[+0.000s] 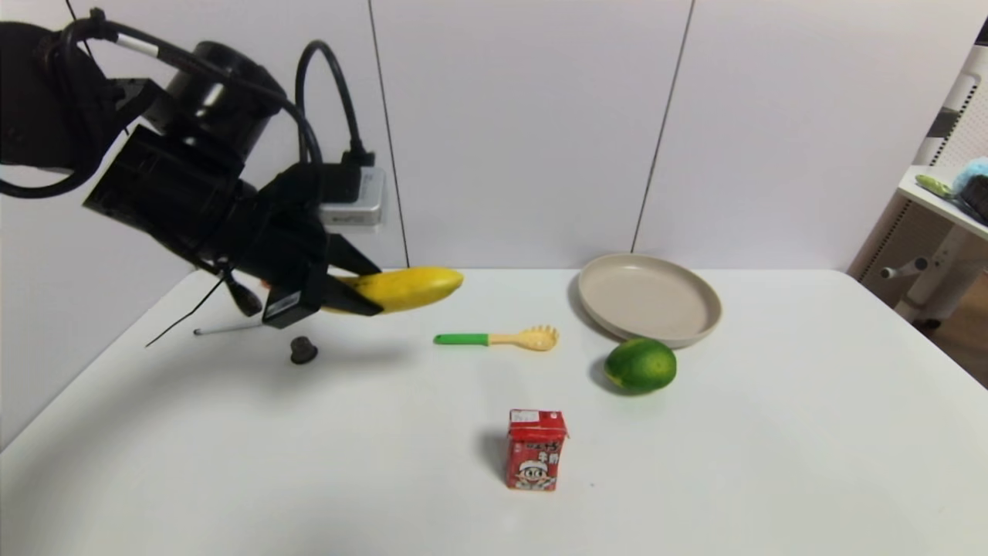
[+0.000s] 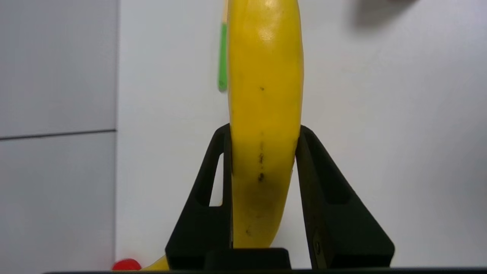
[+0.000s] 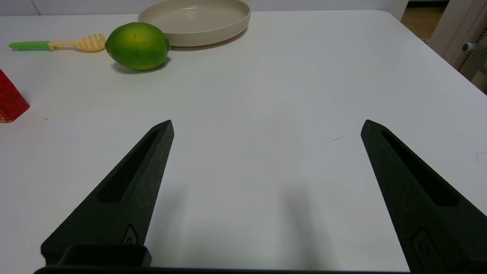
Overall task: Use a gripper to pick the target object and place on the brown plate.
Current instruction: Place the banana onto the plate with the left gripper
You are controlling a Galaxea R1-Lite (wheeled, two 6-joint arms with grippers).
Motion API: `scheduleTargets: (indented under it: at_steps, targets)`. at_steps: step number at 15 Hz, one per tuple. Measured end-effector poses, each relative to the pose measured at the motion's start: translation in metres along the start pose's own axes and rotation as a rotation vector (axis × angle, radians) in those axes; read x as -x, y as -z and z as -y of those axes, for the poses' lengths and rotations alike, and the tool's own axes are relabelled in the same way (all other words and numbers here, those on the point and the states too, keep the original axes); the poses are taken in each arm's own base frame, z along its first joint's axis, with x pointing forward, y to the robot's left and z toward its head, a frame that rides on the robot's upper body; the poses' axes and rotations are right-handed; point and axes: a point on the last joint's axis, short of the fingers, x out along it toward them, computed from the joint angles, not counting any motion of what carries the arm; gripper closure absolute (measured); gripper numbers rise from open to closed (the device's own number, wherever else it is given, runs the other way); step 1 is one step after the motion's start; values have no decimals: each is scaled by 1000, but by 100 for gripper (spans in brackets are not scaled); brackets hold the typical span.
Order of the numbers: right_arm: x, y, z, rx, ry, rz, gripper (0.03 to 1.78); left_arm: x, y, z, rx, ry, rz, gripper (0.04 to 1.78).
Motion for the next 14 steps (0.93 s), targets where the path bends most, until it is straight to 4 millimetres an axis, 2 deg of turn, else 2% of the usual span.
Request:
scheduleTargets:
  at_steps: [3, 6, 10, 14]
  targets:
    - [0, 0, 0, 0, 0, 0, 11, -19, -36, -20, -38, -79, 116, 130]
    - [0, 0, 0, 0, 0, 0, 11, -60, -71, -33, -56, -147, 255, 130]
    - [0, 0, 0, 0, 0, 0, 11, -126, -104, -29, -53, -174, 411, 130]
    - [0, 0, 0, 0, 0, 0, 11, -178, -120, -25, -79, -248, 547, 130]
